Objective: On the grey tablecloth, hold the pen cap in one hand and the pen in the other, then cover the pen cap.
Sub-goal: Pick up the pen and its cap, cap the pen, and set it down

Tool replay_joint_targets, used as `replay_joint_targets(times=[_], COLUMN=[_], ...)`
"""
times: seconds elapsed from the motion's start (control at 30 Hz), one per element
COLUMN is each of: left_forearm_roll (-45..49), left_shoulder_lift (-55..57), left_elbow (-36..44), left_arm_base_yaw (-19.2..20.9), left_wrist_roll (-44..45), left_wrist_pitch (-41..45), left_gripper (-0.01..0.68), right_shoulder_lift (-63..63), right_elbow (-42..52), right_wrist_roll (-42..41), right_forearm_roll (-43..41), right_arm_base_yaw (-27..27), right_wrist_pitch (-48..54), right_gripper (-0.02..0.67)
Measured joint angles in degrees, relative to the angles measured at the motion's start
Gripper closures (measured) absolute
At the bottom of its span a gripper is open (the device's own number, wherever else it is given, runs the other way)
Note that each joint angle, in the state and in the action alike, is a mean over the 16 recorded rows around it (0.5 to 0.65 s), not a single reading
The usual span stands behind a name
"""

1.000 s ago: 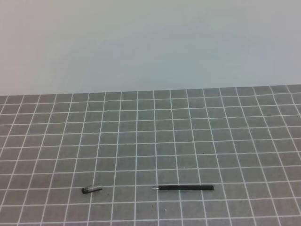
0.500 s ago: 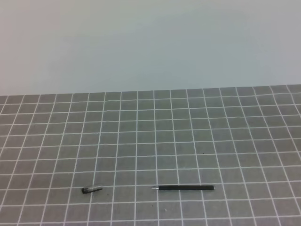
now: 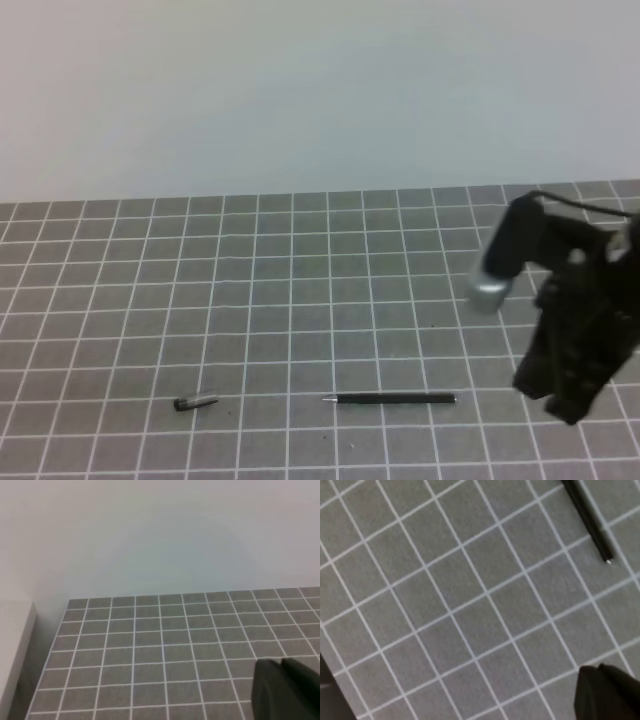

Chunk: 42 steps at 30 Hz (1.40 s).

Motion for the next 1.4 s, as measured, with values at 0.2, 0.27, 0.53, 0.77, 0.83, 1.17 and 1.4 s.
replay_joint_targets(times=[0.2, 0.27, 0.53, 0.77, 0.83, 1.17, 1.4], left_forearm_roll=[-3.53, -5.06, -11.35, -14.22, -14.66, -15.38, -15.48], left_shoulder_lift=[0.00, 0.00, 0.00, 0.00, 0.00, 0.00, 0.00], left_elbow=[0.00, 0.00, 0.00, 0.00, 0.00, 0.00, 0.00], left_arm_base_yaw=[0.00, 0.00, 0.00, 0.00, 0.00, 0.00, 0.00], left_wrist_roll=[3.56, 5.27, 13.02, 17.22, 17.93, 19.37, 19.73], left_wrist_pitch=[-0.03, -0.01, 0.18, 0.48, 0.55, 0.82, 0.83], left_gripper=[0.673, 0.673, 0.673, 0.673, 0.673, 0.673, 0.673], right_shoulder_lift=[10.13, 13.17, 23.61, 29.98, 31.30, 34.85, 35.36], right_elbow=[-4.75, -6.26, -11.87, -15.52, -16.22, -18.23, -18.59], right_wrist_roll=[0.31, 0.58, 0.44, -1.58, -2.50, -6.12, -8.30], right_forearm_roll=[-3.65, -4.70, -8.08, -8.86, -9.06, -9.39, -8.90], right_arm_base_yaw=[3.97, 4.87, 6.74, 7.04, 7.04, 7.04, 7.04], right_wrist_pitch=[0.67, 0.61, 0.16, -0.61, -0.92, -3.91, -5.65], right_gripper=[0.603, 0.575, 0.398, 0.266, 0.250, 0.239, 0.261])
